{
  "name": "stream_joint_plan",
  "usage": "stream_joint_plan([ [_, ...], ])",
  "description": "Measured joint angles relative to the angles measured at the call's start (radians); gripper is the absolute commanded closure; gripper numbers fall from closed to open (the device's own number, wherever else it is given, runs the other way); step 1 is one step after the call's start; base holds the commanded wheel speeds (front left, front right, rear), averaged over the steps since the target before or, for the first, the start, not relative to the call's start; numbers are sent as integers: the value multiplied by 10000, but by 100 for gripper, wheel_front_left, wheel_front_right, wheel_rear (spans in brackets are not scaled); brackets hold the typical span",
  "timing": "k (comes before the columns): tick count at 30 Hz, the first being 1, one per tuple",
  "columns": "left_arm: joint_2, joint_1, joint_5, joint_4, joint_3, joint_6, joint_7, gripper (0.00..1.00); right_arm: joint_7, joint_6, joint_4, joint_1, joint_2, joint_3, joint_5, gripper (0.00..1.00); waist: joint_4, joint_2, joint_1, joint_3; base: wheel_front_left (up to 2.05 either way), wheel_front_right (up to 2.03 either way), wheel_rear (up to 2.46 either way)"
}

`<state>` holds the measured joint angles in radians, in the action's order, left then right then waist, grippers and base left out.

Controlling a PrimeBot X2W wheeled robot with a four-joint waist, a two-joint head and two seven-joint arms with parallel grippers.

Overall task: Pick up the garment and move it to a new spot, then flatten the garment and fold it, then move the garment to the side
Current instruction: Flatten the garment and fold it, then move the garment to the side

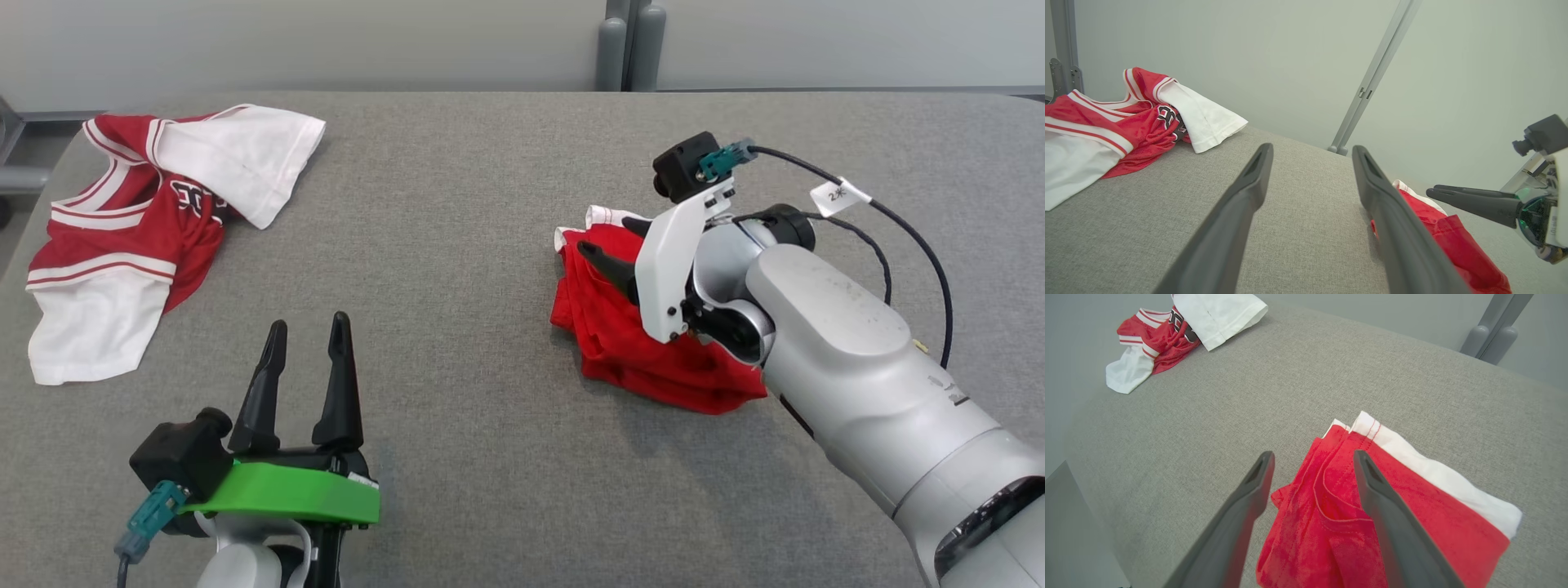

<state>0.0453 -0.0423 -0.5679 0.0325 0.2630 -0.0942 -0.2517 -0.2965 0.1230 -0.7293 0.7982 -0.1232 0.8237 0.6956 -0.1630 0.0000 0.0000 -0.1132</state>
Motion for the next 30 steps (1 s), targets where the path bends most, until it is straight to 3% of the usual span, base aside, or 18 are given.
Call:
stream_joint_plan([
  [5, 0, 64, 148, 17, -25, -23, 0, 0, 533, 2, 33, 359, -130, -366, 2, 0, 267, 0, 0, 164, 0, 0, 0],
  [16, 4, 283, 337, 186, -44, -25, 0, 0, 1254, -12, -462, -14, -1312, -1256, 472, 0, 720, 0, 0, 146, 0, 0, 0],
  [30, 4, 256, 522, 414, 171, -25, 0, 0, 1701, -4, -970, -1300, -1365, -1710, 1195, 0, 728, 0, 0, -724, 0, 0, 0],
])
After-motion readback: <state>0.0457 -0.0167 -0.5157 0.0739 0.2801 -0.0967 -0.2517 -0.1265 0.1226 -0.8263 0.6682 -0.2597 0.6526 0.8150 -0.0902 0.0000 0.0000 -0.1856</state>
